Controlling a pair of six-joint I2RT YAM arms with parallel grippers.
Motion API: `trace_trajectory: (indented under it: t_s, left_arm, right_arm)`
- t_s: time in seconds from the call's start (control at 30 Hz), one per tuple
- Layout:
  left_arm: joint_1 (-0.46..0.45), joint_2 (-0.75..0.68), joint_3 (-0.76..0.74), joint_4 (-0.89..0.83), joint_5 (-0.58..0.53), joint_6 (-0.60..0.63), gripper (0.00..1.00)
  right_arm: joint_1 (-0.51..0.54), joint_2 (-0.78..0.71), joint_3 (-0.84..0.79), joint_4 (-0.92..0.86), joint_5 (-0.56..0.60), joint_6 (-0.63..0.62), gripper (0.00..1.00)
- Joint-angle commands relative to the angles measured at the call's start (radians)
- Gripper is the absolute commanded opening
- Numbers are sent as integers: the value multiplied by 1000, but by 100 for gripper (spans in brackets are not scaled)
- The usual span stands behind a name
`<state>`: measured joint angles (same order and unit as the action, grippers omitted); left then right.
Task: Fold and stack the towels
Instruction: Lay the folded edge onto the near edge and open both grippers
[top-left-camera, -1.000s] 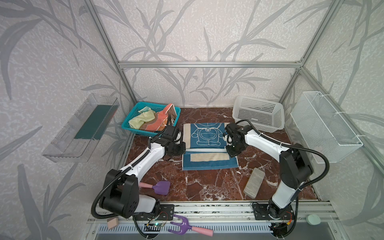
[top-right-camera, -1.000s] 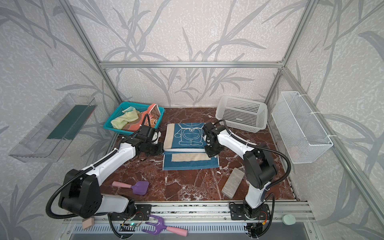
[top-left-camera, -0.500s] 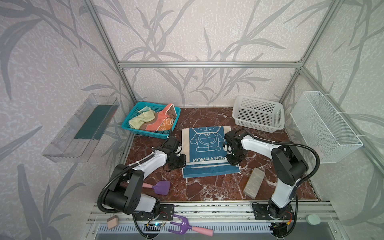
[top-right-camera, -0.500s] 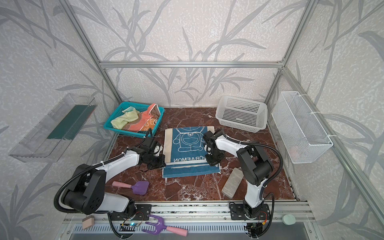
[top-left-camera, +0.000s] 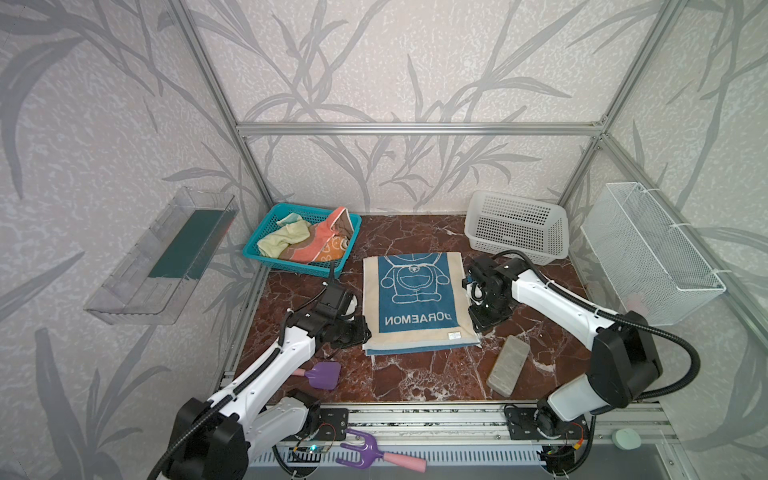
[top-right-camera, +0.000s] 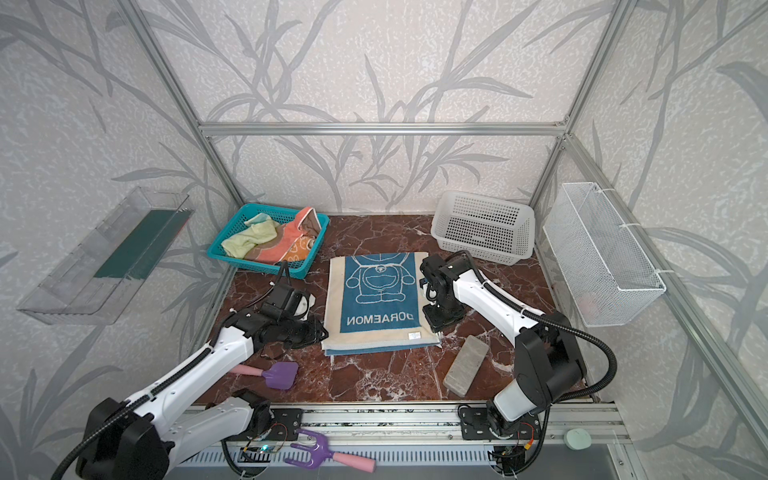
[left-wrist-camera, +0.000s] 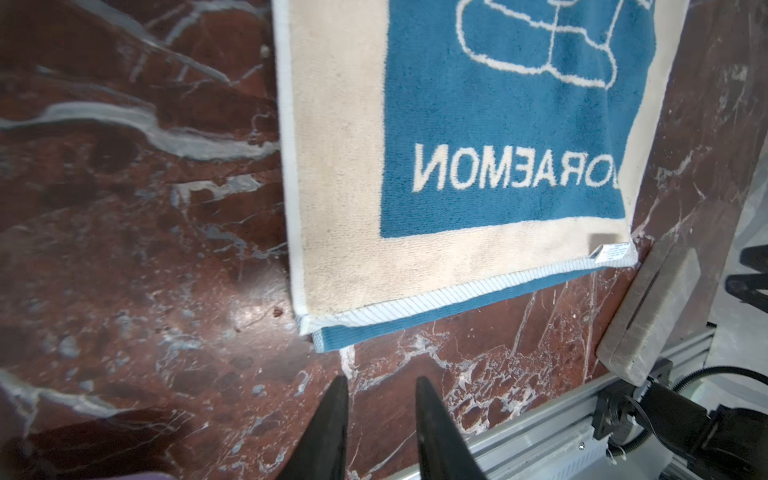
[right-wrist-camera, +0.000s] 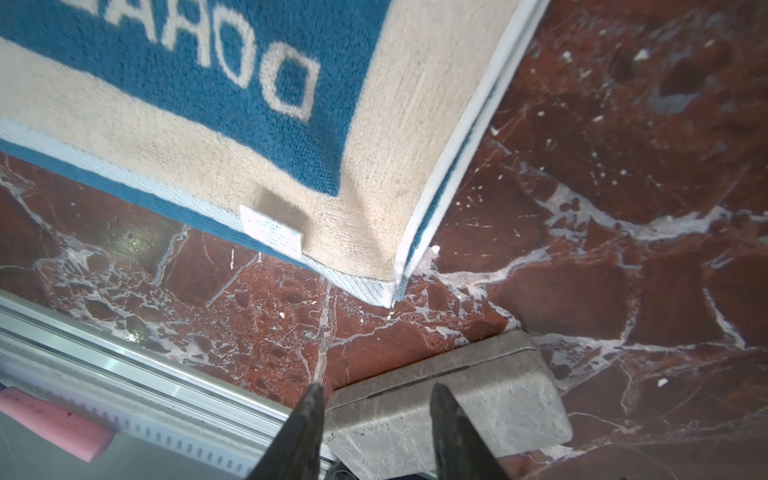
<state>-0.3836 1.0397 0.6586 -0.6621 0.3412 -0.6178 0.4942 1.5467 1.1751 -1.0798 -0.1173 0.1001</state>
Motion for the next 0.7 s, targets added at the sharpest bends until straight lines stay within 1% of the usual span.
trace_trajectory:
  t_s: [0.0, 0.13, 0.2, 0.27, 0.37, 0.47, 0.53, 0.67]
  left_arm:
    - [3, -31, -47, -24, -73, -77, 31]
    - [9, -13, -97, 54, -74, -120, 36]
    - [10, 13, -111, 87, -63, -137, 37]
    - [14, 40, -120, 98, -60, -156, 41]
    - [20, 65, -122, 80, -84, -166, 48]
    - [26, 72, -144, 99, -102, -171, 48]
    - [37, 72, -162, 131, -88, -172, 47]
    - [59, 70, -181, 168, -66, -169, 46]
  right_arm:
    - [-43, -21, -4, 14, -42, 50, 44]
    - [-52, 29, -40, 72, -77, 80, 42]
    - [-52, 64, -54, 83, -95, 96, 39]
    - [-52, 86, -77, 96, -115, 119, 35]
    - [-51, 77, -131, 126, -120, 160, 32]
    - [-52, 79, -172, 168, -141, 186, 30]
    - [-52, 92, -184, 191, -148, 200, 28]
    - [-52, 106, -190, 214, -141, 217, 27]
